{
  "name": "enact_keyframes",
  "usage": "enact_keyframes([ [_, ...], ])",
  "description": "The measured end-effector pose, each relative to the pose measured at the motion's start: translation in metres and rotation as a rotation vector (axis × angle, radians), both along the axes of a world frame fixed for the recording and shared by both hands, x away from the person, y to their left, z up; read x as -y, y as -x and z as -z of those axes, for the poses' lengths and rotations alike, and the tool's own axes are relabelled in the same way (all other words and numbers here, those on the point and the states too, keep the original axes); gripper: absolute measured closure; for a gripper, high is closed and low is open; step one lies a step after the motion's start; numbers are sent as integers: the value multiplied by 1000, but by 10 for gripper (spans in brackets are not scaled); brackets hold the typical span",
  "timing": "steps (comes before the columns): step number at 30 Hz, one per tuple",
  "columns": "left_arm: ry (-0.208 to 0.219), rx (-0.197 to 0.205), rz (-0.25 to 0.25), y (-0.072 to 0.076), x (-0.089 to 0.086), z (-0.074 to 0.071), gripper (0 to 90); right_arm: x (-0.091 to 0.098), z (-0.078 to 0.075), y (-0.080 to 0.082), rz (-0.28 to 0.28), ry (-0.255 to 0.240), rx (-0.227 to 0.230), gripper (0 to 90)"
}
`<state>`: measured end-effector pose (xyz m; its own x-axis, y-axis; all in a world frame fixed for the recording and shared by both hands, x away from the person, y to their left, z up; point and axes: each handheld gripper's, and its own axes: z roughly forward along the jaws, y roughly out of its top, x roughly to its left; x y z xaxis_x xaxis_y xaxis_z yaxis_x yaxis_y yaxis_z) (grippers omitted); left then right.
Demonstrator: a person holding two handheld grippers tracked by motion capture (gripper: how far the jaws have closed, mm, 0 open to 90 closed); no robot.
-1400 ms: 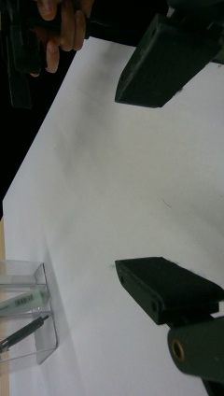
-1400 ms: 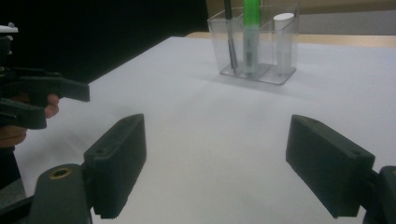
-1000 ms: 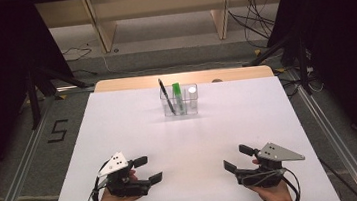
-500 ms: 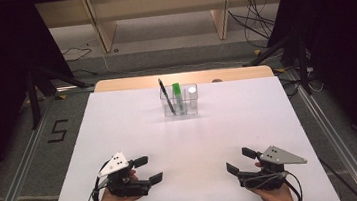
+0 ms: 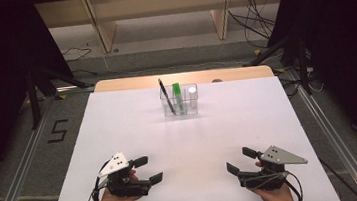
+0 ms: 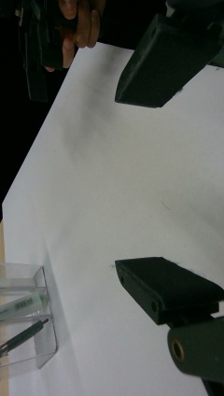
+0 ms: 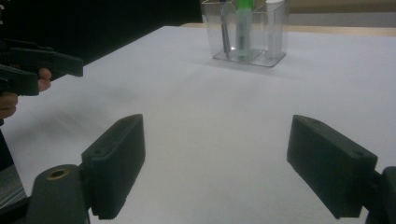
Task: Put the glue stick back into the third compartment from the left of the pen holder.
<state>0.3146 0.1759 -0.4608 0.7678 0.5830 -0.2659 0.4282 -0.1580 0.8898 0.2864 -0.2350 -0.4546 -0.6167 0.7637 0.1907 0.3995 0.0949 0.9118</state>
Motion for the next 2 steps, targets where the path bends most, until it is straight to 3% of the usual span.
enact_keyframes([
  [2,-7,1,4,0,0,0,160,0,0,0,-1,1,0,195],
])
